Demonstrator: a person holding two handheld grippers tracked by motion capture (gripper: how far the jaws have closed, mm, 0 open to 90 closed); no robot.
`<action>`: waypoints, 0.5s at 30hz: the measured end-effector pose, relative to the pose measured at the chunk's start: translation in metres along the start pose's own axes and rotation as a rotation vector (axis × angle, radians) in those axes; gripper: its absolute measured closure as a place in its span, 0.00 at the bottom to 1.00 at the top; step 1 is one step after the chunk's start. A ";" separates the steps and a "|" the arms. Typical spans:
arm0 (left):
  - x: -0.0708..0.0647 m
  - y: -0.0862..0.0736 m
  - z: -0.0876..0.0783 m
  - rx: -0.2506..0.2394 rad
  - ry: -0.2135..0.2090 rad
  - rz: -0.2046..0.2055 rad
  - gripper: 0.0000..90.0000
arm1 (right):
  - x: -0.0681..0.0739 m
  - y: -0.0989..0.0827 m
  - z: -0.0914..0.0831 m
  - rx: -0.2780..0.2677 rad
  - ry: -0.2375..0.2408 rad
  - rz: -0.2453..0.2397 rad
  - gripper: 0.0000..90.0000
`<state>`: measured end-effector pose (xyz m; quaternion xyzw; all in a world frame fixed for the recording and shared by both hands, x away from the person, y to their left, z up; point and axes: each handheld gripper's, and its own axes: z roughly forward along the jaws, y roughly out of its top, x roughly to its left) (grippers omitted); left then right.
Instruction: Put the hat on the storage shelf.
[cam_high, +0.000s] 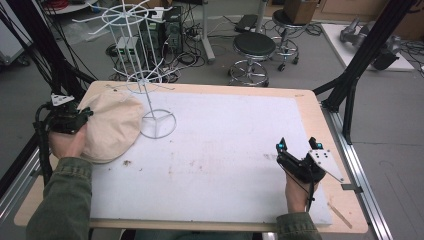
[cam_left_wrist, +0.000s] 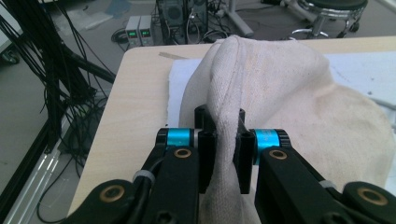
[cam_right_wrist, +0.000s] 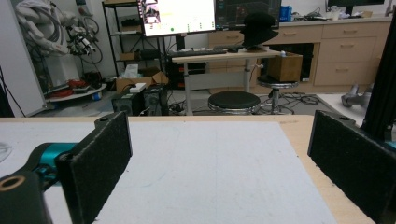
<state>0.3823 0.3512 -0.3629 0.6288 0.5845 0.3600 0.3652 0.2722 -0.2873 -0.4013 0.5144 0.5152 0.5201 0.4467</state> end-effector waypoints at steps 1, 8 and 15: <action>0.000 -0.001 -0.002 -0.006 -0.002 -0.003 0.94 | 0.000 0.000 0.000 -0.001 0.001 0.001 0.06; -0.005 0.000 -0.017 -0.065 -0.015 -0.002 0.94 | 0.001 0.000 0.000 0.002 0.002 0.000 0.06; -0.009 0.003 -0.028 -0.104 -0.027 -0.003 0.94 | 0.001 0.000 0.000 -0.001 0.005 0.000 0.06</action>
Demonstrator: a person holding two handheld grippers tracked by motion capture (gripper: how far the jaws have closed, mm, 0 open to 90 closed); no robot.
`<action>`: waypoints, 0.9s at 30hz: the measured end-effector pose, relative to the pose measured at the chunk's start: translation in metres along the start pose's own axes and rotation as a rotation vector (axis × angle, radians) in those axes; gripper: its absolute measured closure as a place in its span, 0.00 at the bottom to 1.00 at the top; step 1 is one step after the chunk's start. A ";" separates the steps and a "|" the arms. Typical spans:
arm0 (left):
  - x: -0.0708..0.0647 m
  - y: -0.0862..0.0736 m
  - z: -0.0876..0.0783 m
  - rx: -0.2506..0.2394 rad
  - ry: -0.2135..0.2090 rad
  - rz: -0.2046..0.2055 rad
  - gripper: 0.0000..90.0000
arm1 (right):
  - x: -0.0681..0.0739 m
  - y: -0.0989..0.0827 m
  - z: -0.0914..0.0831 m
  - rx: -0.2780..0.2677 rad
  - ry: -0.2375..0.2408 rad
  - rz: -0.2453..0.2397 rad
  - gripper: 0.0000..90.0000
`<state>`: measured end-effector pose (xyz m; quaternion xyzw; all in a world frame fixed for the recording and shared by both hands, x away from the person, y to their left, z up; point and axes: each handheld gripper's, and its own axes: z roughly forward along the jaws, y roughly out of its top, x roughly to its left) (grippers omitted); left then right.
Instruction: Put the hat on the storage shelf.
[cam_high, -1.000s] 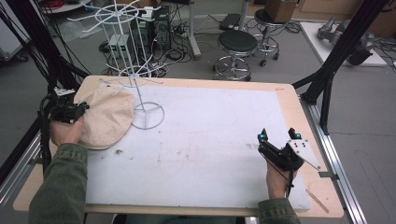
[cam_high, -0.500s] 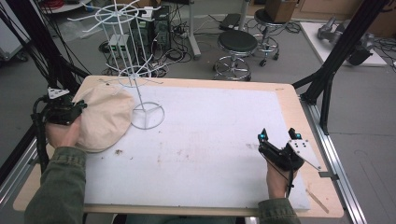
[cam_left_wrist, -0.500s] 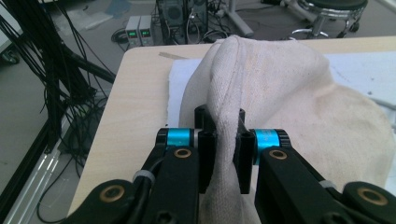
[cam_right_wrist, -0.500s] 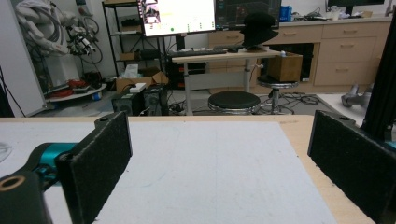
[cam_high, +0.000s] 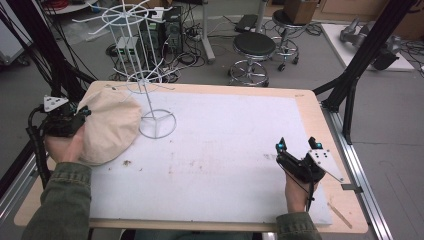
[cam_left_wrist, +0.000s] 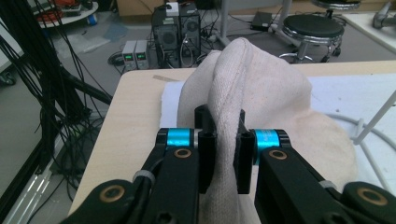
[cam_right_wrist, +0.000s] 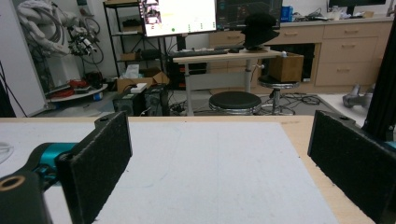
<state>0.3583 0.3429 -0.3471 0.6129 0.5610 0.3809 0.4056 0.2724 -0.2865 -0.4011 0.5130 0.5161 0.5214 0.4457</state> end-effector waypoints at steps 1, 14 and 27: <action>-0.001 0.001 -0.002 -0.005 -0.002 0.003 0.94 | 0.000 0.000 0.000 -0.001 -0.001 0.001 0.06; -0.009 0.006 -0.030 -0.094 -0.015 0.016 0.94 | 0.000 0.000 0.000 -0.003 0.001 0.007 0.06; -0.014 0.005 -0.046 -0.140 -0.033 0.012 0.94 | 0.000 0.001 -0.001 -0.007 0.002 0.005 0.06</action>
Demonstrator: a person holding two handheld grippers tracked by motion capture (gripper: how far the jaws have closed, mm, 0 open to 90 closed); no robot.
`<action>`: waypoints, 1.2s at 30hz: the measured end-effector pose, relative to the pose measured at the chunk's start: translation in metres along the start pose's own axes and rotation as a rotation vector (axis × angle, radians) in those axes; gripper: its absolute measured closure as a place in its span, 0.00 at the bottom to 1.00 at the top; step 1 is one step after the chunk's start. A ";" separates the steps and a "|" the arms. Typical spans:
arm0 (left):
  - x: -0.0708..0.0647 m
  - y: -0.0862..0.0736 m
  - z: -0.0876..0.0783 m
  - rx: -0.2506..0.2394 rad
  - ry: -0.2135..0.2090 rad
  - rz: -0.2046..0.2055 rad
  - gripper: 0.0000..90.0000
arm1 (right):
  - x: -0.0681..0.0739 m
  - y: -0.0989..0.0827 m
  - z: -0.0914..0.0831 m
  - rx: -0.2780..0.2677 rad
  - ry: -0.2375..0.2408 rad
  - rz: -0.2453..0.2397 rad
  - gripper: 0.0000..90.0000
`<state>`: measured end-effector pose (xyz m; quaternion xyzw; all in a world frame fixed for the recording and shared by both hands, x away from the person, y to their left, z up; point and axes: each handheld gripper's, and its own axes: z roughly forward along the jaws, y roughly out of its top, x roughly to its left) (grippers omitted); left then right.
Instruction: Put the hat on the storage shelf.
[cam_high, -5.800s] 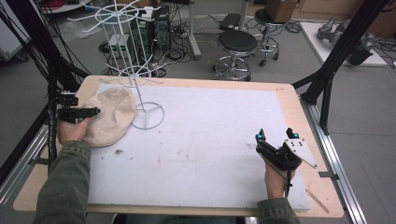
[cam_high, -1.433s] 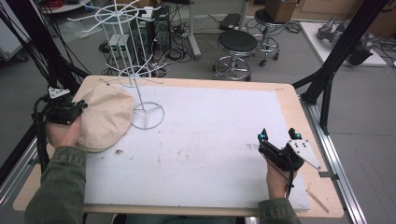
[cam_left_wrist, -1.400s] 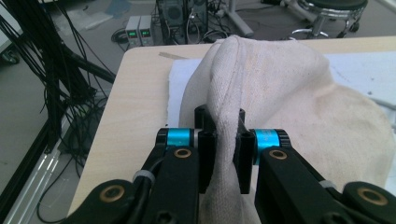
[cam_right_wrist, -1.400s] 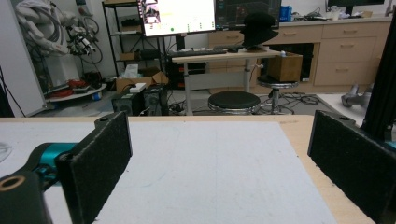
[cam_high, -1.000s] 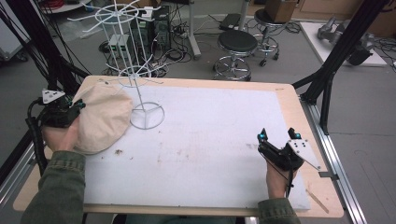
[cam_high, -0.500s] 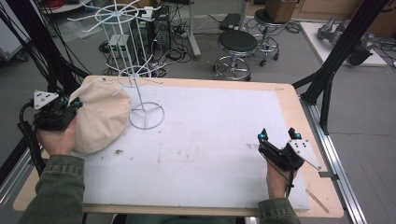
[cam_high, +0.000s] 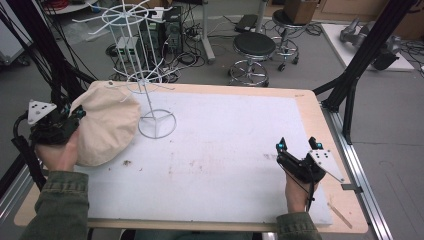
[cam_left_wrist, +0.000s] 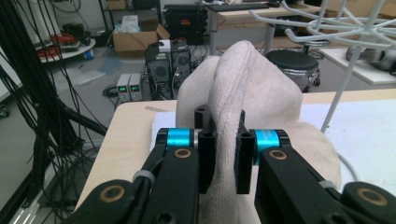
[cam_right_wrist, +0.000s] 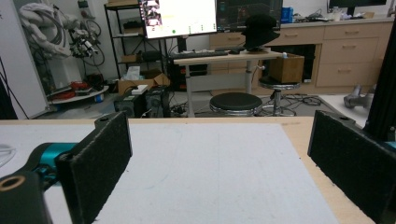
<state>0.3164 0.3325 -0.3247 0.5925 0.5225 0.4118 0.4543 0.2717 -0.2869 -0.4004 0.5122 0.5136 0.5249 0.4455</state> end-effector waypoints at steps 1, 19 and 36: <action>-0.001 0.000 -0.001 -0.004 0.002 0.000 0.94 | 0.000 0.000 0.000 0.001 0.000 -0.001 0.06; -0.002 0.007 -0.039 -0.125 0.004 -0.012 0.94 | 0.001 0.000 0.000 0.001 0.006 -0.005 0.06; -0.003 0.019 -0.079 -0.273 -0.021 -0.034 0.94 | 0.003 0.000 0.001 0.005 0.009 -0.006 0.06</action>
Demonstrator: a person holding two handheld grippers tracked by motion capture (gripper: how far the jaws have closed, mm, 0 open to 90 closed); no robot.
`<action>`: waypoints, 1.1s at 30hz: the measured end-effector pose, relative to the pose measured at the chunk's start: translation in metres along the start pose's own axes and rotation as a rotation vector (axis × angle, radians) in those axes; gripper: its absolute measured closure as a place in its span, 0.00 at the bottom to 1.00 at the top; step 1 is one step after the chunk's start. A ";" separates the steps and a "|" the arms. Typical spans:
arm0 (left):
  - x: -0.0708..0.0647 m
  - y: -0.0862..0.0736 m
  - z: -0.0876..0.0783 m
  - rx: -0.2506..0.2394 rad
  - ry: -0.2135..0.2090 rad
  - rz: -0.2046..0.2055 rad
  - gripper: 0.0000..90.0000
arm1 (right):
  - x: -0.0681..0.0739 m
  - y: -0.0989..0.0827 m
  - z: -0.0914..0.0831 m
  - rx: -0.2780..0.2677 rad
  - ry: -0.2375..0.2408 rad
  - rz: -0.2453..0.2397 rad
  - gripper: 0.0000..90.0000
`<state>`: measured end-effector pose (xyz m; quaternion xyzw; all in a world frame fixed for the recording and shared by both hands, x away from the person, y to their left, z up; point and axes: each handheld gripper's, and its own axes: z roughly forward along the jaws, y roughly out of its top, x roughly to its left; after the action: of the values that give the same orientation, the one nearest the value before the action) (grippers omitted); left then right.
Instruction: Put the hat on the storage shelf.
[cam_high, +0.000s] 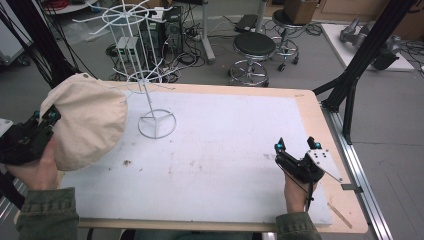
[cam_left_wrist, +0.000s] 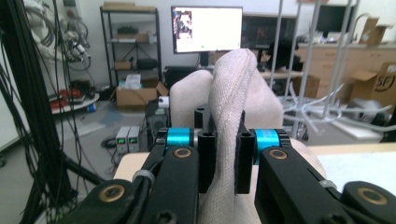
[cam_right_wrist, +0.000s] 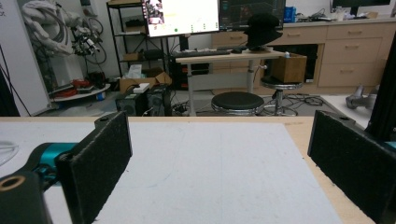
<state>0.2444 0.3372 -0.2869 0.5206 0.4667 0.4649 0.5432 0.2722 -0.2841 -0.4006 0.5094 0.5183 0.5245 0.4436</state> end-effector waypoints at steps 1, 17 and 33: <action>0.000 0.001 -0.001 -0.007 -0.004 -0.002 0.94 | 0.000 0.000 0.000 0.001 0.001 0.000 0.06; 0.006 0.025 -0.026 -0.151 -0.057 -0.057 0.94 | 0.001 0.000 0.000 0.002 0.001 -0.005 0.06; -0.001 0.044 -0.023 -0.282 -0.220 -0.141 0.94 | -0.001 0.000 0.000 -0.002 0.000 0.002 0.06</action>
<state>0.2207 0.3403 -0.2439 0.4530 0.3703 0.4267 0.6896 0.2723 -0.2846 -0.4007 0.5094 0.5172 0.5256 0.4435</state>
